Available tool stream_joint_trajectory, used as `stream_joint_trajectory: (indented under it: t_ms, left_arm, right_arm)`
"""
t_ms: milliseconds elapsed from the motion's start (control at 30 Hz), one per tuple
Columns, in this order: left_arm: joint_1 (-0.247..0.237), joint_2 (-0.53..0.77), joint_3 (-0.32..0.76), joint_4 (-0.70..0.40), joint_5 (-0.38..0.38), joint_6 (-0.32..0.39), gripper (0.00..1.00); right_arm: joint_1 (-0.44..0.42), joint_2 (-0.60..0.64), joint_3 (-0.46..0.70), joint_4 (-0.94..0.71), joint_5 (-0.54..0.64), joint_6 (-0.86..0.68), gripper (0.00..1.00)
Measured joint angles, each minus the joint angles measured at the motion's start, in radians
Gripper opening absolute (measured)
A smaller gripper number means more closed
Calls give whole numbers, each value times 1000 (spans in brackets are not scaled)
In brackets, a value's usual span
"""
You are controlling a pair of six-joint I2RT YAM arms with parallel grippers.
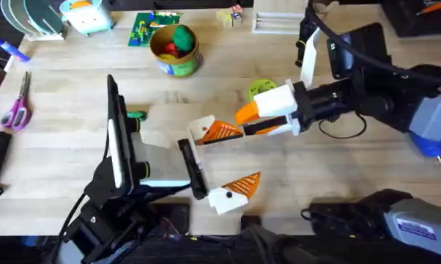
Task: Pick up the gripper from the table and insert it into the empty holder that is missing its gripper. Then pick up a screw, insert it into the mounting hole, and use the screwdriver to tighten it. Finally, clean up the table by picking up the vegetable and placing it into the bucket.
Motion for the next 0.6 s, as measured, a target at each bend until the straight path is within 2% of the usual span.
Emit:
stream_joint_trajectory:
  t_ms: [367, 600]
  left_arm:
    - [0, 0, 0, 0, 0, 0, 993]
    - [0, 0, 0, 0, 0, 0, 993]
  right_arm:
    - [25, 1, 0, 53, 9, 35, 881]
    - [63, 24, 0, 57, 9, 44, 726]
